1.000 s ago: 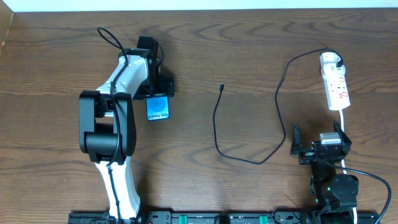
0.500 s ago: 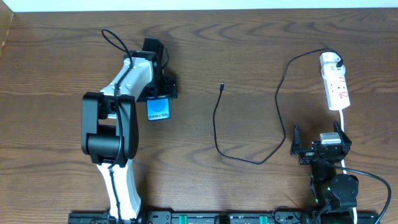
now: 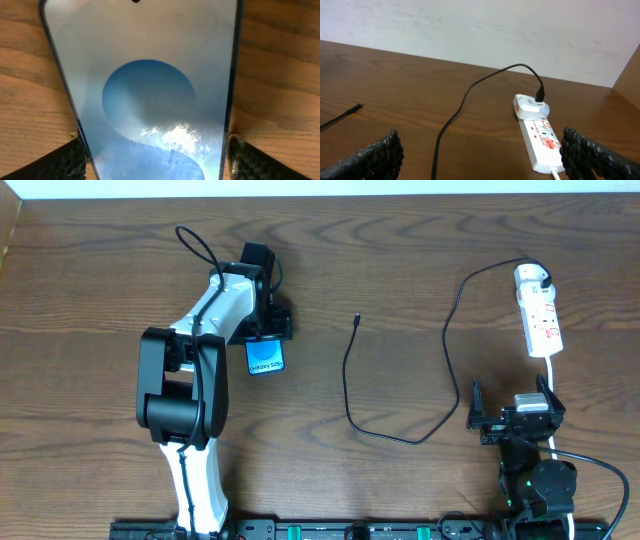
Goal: Plug charger to phone and switch on socket
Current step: 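Close the left gripper on the phone and lift it upright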
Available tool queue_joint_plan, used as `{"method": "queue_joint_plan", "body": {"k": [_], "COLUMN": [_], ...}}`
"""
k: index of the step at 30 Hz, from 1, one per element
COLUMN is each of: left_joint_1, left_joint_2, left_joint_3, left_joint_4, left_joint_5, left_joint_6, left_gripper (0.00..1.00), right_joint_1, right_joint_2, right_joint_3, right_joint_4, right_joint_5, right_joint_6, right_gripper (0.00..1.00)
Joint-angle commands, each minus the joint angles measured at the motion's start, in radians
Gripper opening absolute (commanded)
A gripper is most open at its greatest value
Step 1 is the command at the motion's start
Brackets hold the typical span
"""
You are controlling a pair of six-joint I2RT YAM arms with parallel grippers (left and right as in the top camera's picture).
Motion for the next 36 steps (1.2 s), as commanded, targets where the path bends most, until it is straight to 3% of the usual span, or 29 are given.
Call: {"method": "queue_joint_plan", "body": {"k": [1,19,24,36], "left_joint_1": [-0.013,-0.013,-0.013,-0.012], "left_joint_2": [0.042,0.042,0.042,0.042], "left_joint_3": [-0.043,-0.043,-0.043,-0.043], "left_joint_4": [-0.011,0.010,0.014,0.024], "left_joint_5": [0.012,0.003,-0.089,-0.109], "left_joint_6": [-0.017,-0.020,-0.088,-0.133], "left_gripper": [0.98,0.98,0.98,0.99], "right_joint_1": [0.007,0.007,0.007,0.007], "right_joint_2": [-0.006,-0.006,-0.006,-0.006], "right_joint_3": [-0.005,-0.005,-0.005,-0.005], "right_joint_4": [-0.002,-0.002,-0.002,-0.002], "right_joint_5": [0.008,0.008,0.008,0.008], "right_joint_6": [-0.007,-0.007,-0.007,-0.007], "right_gripper": [0.99,0.99,0.99,0.99]}}
